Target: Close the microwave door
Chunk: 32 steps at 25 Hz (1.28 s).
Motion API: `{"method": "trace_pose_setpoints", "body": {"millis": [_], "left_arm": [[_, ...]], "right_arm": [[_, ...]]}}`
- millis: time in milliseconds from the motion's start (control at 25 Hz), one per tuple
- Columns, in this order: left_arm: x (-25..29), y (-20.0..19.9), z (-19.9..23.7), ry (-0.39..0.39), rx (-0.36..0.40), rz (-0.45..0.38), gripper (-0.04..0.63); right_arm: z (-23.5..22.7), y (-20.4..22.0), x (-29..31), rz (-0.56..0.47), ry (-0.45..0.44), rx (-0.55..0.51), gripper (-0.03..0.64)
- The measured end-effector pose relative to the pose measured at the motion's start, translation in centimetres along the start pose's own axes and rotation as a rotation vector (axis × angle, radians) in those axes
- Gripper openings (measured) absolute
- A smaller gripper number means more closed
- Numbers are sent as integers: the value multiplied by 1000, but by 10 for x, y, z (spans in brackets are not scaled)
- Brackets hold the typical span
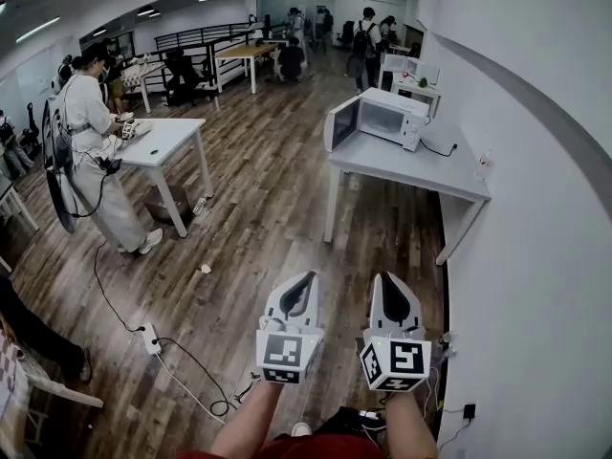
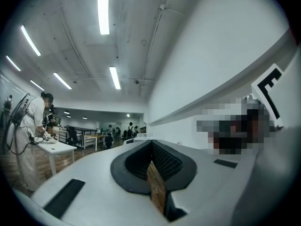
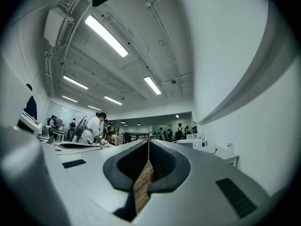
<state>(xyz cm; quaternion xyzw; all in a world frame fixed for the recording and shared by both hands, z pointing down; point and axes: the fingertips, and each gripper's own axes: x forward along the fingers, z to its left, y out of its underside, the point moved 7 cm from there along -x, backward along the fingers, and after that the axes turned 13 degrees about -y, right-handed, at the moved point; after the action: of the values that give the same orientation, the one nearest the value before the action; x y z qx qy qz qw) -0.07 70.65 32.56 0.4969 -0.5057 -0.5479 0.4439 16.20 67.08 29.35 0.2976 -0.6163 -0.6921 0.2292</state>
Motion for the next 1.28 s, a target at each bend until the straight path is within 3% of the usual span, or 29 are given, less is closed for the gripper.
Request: {"method": "trace_pose_setpoints", "body": {"millis": [520, 880, 1280], "left_arm": [[65, 14, 2, -24, 13, 11, 26], [152, 19, -23, -33, 20, 16, 26], [232, 16, -50, -106, 25, -27, 26]], "right_arm": [[-43, 21, 51, 5, -11, 15, 29], [-117, 33, 101, -6, -19, 39, 29], [-197, 44, 146, -26, -28, 70, 29]]}}
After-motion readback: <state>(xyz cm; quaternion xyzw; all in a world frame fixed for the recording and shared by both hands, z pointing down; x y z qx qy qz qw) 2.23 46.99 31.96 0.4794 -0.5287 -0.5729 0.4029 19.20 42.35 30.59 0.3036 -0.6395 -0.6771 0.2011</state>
